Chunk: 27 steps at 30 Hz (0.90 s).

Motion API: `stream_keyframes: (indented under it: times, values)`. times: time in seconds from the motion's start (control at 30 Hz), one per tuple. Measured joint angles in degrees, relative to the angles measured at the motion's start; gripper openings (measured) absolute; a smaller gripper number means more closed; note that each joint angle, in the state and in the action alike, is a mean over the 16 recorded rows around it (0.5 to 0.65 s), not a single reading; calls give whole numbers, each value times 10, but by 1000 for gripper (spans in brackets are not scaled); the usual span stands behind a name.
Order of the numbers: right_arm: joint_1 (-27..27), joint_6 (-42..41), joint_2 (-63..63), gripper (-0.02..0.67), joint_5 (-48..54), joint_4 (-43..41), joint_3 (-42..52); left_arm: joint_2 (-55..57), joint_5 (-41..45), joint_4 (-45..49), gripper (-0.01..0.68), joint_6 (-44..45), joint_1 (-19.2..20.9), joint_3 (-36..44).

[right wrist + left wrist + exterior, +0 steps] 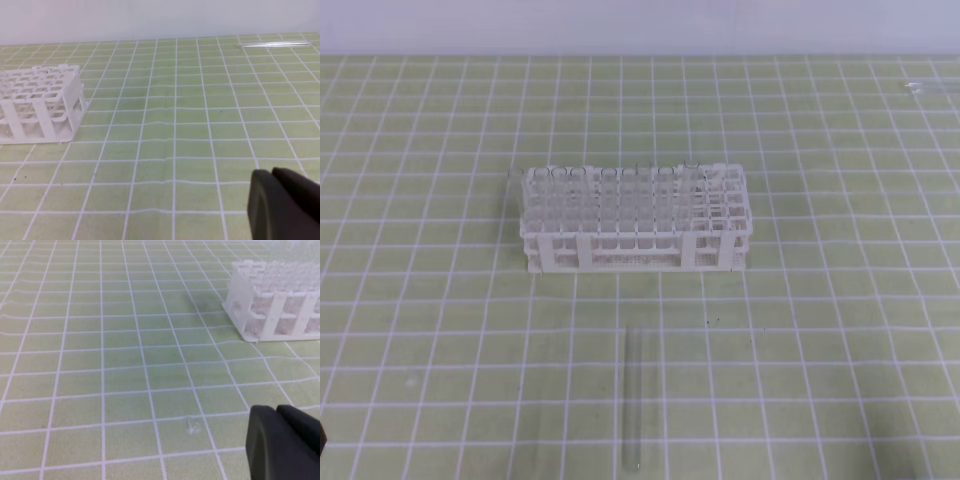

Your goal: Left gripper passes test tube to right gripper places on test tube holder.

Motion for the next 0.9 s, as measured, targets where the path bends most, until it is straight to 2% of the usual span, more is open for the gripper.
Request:
stream_keyframes:
  times: [0.9]
  values:
    - [0,0,0,-16,0,0,0,-2,-1,0,1,0,0,2]
